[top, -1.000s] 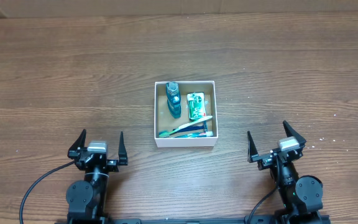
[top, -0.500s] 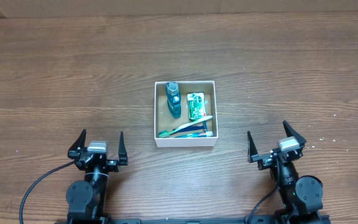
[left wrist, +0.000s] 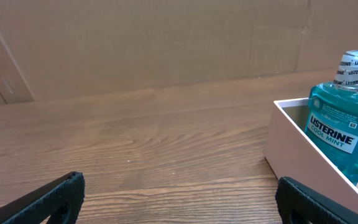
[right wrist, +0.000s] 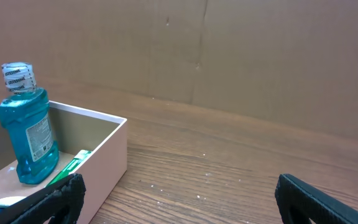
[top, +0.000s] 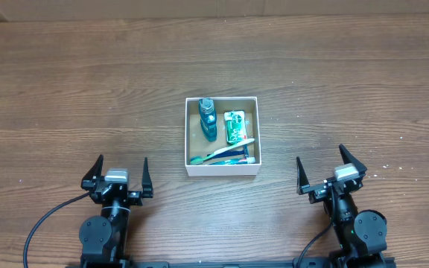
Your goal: Pack container
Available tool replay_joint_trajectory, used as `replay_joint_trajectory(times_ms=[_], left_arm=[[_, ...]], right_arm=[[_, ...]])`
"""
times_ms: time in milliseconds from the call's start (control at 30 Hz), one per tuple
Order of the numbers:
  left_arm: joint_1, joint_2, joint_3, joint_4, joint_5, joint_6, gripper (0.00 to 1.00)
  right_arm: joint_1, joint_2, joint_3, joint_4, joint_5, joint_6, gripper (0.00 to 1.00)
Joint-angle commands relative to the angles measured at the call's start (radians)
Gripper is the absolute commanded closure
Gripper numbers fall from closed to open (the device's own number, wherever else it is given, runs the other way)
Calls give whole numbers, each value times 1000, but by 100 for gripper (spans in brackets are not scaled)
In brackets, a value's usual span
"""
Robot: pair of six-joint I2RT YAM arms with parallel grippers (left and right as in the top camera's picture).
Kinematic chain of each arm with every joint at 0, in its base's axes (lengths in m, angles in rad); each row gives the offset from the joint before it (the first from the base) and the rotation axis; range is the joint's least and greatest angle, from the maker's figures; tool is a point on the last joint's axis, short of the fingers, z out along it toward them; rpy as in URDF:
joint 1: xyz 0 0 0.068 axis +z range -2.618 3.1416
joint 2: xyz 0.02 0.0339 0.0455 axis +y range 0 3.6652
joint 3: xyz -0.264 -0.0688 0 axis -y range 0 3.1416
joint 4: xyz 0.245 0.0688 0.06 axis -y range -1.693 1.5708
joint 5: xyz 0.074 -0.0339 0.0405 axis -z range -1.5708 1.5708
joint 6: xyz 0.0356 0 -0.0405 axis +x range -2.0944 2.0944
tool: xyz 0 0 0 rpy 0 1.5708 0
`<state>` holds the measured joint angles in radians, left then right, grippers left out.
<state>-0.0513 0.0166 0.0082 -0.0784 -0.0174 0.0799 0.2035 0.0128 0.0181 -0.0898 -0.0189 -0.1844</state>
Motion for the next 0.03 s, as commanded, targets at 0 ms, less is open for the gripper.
replay_joint_trajectory(times_ms=[0], left_arm=[[7, -12, -4, 1, 18, -16, 0]], right_arm=[[6, -10, -10, 5, 6, -3, 0]])
